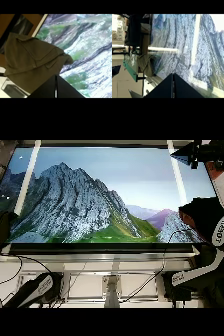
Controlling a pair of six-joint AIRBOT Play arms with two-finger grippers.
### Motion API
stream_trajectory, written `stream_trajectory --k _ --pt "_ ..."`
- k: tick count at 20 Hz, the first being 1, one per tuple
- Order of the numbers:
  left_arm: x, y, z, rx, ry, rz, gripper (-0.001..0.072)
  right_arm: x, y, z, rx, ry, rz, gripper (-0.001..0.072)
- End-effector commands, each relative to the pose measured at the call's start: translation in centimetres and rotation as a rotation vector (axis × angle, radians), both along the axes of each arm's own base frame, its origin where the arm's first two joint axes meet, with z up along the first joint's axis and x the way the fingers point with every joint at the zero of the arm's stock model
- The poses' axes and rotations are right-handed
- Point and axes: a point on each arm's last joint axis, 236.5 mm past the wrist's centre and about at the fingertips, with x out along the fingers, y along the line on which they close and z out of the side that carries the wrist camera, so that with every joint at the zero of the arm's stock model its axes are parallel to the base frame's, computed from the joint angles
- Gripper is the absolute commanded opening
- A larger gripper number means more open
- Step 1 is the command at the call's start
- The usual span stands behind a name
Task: Fold the clothes and pants, and hang the long-sleeved shirts on hangers.
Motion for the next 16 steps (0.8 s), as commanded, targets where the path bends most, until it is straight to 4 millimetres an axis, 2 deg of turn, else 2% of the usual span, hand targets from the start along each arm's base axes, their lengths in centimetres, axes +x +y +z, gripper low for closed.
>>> stream_trajectory --k 1,5,9,11,14,15,16 --pt "0.2 0.7 -0.3 0.019 0.015 0.009 0.0022 0.0 0.0 0.0 0.000 -0.001 0.001 0.0020" --pt "-0.1 1.6 -0.1 0.057 0.034 0.028 0.0022 0.0 0.0 0.0 0.000 -0.001 0.001 0.0019" --pt "-0.8 3.0 -1.4 0.041 0.072 0.071 0.0022 0.0 0.0 0.1 0.000 -0.001 0.001 0.0020" --pt "-1.4 3.9 -2.8 0.024 0.113 0.103 0.0024 0.0 0.0 0.0 0.000 -0.001 0.001 0.0020" --pt "-3.3 5.1 -6.5 -0.015 0.211 0.154 0.0025 0.0 0.0 0.1 0.000 -0.001 0.000 0.0020" --pt "-4.1 5.7 -8.1 -0.023 0.249 0.170 0.0041 0.0 0.0 0.1 0.000 -0.002 0.000 0.0020" --pt "-4.8 6.4 -9.3 -0.013 0.281 0.182 0.0116 0.0 0.1 0.1 0.002 -0.002 0.000 0.0020"
